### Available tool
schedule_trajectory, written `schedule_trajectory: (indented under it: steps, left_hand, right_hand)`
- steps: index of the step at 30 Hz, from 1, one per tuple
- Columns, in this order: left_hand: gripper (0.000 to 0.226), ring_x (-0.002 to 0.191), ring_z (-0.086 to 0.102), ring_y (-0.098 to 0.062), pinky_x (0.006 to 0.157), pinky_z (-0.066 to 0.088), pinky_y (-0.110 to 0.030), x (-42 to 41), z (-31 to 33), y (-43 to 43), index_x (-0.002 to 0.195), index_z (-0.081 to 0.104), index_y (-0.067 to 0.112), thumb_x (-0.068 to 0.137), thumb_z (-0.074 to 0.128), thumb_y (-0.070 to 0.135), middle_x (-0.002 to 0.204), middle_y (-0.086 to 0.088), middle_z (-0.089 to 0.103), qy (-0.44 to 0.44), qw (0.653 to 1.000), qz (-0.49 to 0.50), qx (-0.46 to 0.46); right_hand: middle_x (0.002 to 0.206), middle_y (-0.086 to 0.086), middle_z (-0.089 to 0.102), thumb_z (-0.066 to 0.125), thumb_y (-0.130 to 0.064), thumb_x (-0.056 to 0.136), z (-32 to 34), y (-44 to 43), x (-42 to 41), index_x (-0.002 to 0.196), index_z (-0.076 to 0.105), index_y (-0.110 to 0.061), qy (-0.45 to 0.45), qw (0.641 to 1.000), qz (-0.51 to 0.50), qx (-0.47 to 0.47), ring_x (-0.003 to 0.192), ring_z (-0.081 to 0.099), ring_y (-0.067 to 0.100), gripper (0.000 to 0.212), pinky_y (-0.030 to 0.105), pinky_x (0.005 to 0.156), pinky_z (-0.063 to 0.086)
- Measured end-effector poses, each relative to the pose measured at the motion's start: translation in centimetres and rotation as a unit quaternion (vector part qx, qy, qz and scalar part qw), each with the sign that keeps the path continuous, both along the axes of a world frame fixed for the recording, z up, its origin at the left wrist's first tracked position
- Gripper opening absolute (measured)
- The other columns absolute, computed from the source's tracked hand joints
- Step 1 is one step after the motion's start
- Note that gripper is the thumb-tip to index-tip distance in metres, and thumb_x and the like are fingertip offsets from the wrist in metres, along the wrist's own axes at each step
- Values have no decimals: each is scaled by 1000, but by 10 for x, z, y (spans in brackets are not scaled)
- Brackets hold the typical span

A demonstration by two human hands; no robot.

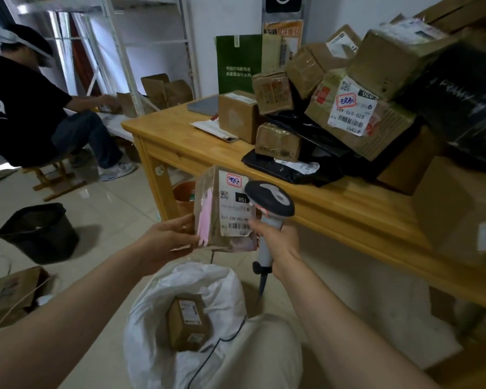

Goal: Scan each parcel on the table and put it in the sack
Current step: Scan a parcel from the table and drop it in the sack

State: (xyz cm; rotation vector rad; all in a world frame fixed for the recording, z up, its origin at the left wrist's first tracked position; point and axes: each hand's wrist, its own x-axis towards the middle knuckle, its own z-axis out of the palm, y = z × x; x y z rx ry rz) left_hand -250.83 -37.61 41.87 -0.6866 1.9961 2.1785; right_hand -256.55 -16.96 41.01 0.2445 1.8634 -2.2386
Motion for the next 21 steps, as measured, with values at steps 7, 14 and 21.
schedule_trajectory:
  steps: [7,14,21]
  left_hand:
    - [39,112,59,-20,99,46,-41,9,0,-3,119,61,18,82,70,29,113,-4,67,-44,993,-65,-91]
    - [71,116,57,-27,87,53,-37,6,0,-11,131,52,17,68,76,39,125,-10,59,-26,999,-41,5]
    - [51,100,58,-25,82,51,-42,-6,21,-36,125,53,13,81,71,29,111,-8,60,-40,994,47,-95]
  right_hand:
    - [82,0,68,79,-12,75,-8,-24,17,81,64,-20,6,999,36,13,75,64,16,17,26,62,53]
    - [80,-7,66,78,-7,74,-7,-32,29,81,61,-24,17,997,81,6,76,62,10,25,35,81,56]
    - [78,1,69,78,-8,75,-15,-24,30,90,64,-14,7,992,116,52,68,64,15,21,31,66,57]
